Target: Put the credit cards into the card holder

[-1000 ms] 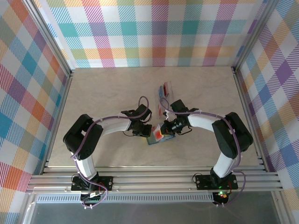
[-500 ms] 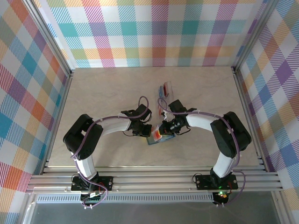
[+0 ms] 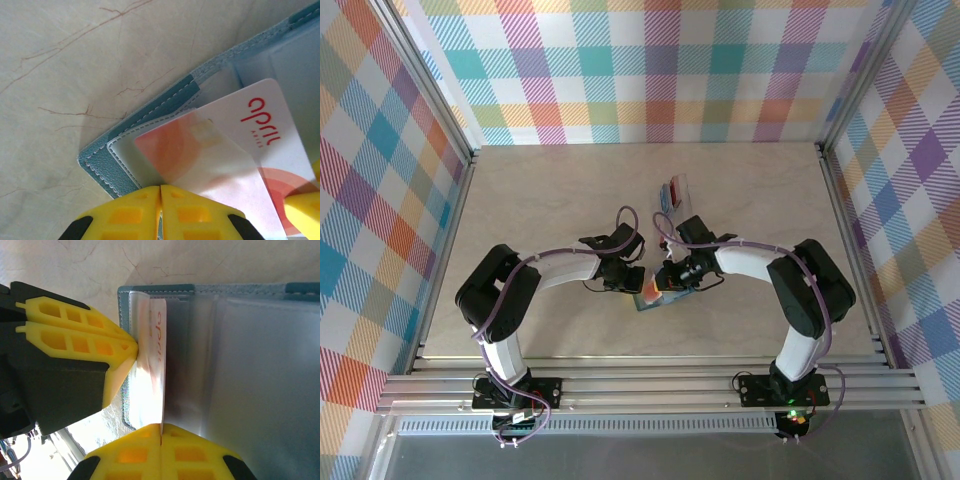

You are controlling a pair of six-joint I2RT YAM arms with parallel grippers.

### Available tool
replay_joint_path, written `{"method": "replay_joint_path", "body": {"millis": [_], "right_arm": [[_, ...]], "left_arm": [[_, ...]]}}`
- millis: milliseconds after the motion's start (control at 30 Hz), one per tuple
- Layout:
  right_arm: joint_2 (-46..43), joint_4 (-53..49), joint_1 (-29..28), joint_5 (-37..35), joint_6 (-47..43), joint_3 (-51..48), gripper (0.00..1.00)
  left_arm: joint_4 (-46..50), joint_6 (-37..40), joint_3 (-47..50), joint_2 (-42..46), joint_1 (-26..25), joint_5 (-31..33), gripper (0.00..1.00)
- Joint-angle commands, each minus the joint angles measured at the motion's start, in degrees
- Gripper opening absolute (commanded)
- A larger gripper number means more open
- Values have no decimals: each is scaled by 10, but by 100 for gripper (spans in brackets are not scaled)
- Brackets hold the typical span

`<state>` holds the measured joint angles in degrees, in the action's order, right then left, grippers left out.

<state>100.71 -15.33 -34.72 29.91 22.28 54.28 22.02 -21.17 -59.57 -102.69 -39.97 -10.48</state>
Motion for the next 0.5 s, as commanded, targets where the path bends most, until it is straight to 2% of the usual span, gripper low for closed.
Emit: {"method": "replay_joint_path", "body": {"millis": [0, 300, 467], "right_arm": [[24, 6, -12, 3, 6, -16, 0], [35, 8, -14, -8, 8, -27, 0], [29, 8, -14, -14, 9, -35, 2]], "left_arm": [[35, 9, 17, -32, 13, 36, 11], [-8, -7, 48, 18, 23, -18, 25], [-31, -17, 68, 48, 30, -32, 27]]}}
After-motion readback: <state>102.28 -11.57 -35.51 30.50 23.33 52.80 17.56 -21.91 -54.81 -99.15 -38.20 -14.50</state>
